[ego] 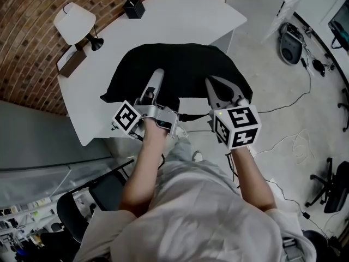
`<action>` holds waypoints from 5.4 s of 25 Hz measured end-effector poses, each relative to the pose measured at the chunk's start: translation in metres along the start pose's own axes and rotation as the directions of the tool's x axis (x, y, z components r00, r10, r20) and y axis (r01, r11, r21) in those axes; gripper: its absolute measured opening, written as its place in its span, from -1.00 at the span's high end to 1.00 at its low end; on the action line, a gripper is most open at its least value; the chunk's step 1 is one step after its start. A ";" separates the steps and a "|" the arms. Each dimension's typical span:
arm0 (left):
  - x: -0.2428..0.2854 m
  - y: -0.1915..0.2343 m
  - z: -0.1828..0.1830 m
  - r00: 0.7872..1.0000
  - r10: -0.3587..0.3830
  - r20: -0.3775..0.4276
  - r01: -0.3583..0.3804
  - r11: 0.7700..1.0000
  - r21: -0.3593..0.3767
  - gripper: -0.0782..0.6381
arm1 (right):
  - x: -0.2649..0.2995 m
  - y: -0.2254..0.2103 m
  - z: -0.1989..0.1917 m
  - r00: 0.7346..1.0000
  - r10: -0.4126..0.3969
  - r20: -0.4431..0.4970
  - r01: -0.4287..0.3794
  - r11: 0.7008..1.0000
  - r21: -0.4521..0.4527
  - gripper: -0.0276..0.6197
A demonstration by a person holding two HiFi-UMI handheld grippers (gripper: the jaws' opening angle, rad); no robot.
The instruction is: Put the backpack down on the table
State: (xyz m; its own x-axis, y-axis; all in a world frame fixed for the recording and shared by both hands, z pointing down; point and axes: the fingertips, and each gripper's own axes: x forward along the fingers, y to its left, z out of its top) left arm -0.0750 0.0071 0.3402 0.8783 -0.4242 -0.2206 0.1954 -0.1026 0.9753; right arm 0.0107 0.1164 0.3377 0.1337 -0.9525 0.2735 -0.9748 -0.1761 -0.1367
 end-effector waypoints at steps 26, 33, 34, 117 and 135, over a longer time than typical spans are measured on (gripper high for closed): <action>0.185 0.051 0.104 0.998 -0.053 -0.028 0.050 0.993 -0.104 0.49 | 0.185 -0.078 0.067 0.996 -0.087 -0.037 0.085 0.995 -0.055 0.91; 0.209 0.061 0.123 0.998 -0.060 -0.023 0.057 0.991 -0.123 0.49 | 0.212 -0.085 0.078 0.994 -0.102 -0.037 0.099 0.992 -0.081 0.91; 0.213 0.062 0.124 0.998 -0.061 -0.020 0.058 0.990 -0.126 0.49 | 0.215 -0.088 0.079 0.994 -0.102 -0.037 0.099 0.992 -0.085 0.91; 0.358 0.282 0.210 0.860 0.108 0.500 -0.091 0.994 -0.058 0.39 | 0.487 -0.199 0.023 0.810 0.480 -0.336 -0.545 0.828 -0.133 0.91; 0.341 0.295 0.187 0.871 0.194 0.451 -0.182 0.981 -0.070 0.22 | 0.474 -0.183 0.016 0.803 0.486 -0.345 -0.553 0.823 -0.129 0.91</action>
State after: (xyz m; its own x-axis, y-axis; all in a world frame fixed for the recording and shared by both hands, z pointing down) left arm 0.2006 -0.3365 0.5514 0.6064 -0.7952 -0.0068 0.0624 0.0391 0.9973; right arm 0.2555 -0.3067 0.4766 -0.4279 -0.7646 0.4820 -0.8992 0.4142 -0.1413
